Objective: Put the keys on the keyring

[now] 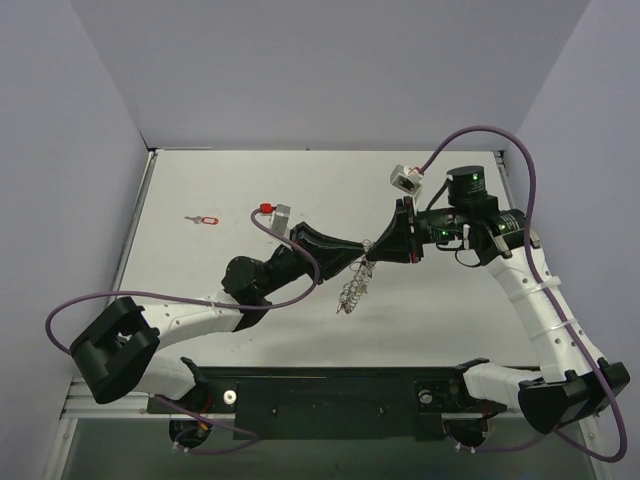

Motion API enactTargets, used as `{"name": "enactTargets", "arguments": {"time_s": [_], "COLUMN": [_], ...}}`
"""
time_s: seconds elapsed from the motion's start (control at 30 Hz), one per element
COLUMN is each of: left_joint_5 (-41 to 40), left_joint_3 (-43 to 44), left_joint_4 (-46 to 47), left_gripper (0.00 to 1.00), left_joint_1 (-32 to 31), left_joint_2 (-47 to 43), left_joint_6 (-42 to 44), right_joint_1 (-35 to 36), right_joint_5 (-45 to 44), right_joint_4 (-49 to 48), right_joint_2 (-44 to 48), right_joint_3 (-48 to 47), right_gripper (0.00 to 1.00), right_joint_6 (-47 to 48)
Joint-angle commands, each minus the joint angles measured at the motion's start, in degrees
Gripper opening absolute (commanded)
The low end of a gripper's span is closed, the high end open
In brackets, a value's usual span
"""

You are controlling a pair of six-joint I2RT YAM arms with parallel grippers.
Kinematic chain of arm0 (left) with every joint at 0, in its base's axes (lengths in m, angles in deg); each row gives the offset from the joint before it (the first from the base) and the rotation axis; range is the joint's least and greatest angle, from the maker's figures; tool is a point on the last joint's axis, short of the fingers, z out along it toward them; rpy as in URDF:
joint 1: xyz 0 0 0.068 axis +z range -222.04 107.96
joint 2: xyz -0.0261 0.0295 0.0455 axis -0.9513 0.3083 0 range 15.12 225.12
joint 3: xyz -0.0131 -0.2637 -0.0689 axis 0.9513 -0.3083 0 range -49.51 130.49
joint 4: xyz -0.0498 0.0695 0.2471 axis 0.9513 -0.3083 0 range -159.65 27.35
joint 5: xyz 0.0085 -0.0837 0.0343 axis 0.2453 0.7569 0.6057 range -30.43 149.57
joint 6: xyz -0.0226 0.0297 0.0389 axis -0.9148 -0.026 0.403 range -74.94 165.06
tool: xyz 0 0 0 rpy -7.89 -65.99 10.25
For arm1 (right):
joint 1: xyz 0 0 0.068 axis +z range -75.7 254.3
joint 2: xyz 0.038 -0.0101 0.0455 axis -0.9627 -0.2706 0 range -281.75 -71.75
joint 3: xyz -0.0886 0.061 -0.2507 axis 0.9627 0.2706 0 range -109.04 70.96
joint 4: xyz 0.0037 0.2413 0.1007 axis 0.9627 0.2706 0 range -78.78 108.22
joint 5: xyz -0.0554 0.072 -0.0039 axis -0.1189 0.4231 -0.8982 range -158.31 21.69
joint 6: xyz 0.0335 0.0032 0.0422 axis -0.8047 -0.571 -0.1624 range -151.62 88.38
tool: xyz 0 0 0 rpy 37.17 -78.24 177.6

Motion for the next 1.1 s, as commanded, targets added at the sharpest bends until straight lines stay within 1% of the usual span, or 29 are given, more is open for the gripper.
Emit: {"name": "enactTargets", "arguments": {"time_s": [0.0,0.13,0.2,0.23,0.27,0.3,0.33,0.37,0.4,0.43,0.47,0.5,0.57,0.63,0.73,0.77,0.83,0.93,1.07], "left_joint_5": [2.78,3.57,5.23,7.16,8.13,10.41,11.3,12.61,12.89,13.67,14.29,15.25,17.27,18.69,22.2,22.12,20.46,14.49,11.75], "left_joint_3": [0.36,-0.87,-0.96,-0.87,-0.53,0.26,1.05,3.15,4.39,6.58,7.38,8.52,9.67,9.76,8.89,8.1,7.92,8.7,9.32], "left_joint_4": [14.82,11.3,8.58,4.83,2.18,-5.76,-11.67,-22.61,-29.76,-38.62,-42.45,-48.15,-53.53,-55.85,-53.41,-52.61,-51.9,-52.16,-48.83], "left_gripper": [0.27,0.32,0.32,0.32,0.32,0.33,0.33,0.33,0.33,0.33,0.36,0.39,0.4,0.43,0.43,0.43,0.42,0.4,0.38], "left_joint_1": [1.1,2.07,2.77,3.38,3.82,4.35,4.44,4.44,4.53,4.44,4.53,4.44,4.44,4.36,3.13,2.52,-0.29,-5.74,-8.03], "left_joint_2": [-3.13,-6.38,-8.04,-9.01,-11.11,-12.61,-15.58,-16.83,-18.93,-19.65,-20.7,-21.23,-21.85,-21.77,-20.45,-20.1,-18.69,-16.32,-12.02], "left_joint_6": [-0.46,0.59,1.82,2.78,5.58,7.52,13.37,16.65,23.29,25.8,29.74,31.69,35.56,37.94,38.83,39.0,41.28,46.47,46.74], "right_joint_1": [-0.09,0.0,0.09,0.18,0.35,1.05,1.66,3.5,4.91,7.18,7.73,8.69,9.84,11.07,11.78,11.78,11.78,12.04,12.04], "right_joint_5": [-0.3,-1.0,-2.05,-3.01,-3.81,-6.25,-7.93,-12.56,-14.87,-18.54,-19.45,-20.42,-21.65,-23.93,-25.61,-25.87,-25.87,-26.05,-25.96], "right_joint_4": [-0.17,1.94,3.35,5.35,6.68,10.78,13.69,21.12,25.28,30.89,33.21,36.02,38.59,40.0,42.98,43.42,44.31,45.1,45.01], "right_joint_2": [1.36,1.01,0.66,0.66,0.31,0.05,-0.48,-0.92,-2.23,-2.85,-4.16,-4.96,-5.49,-6.28,-7.68,-8.47,-8.92,-9.36,-9.01], "right_joint_3": [0.9,0.99,0.73,0.47,-0.06,-0.76,-2.24,-3.3,-5.58,-6.38,-7.43,-7.79,-8.5,-9.11,-11.39,-12.1,-12.45,-12.1,-11.05], "right_gripper": [0.0,0.0,0.0,0.0,0.0,0.0,0.0,0.0,0.0,0.0,0.0,0.0,0.0,0.0,0.0,0.0,0.0,0.0,0.0], "right_joint_6": [0.74,2.58,4.07,5.22,7.66,10.04,15.89,20.39,28.52,31.39,35.51,36.85,40.72,41.78,42.75,43.02,43.37,43.81,43.9]}}
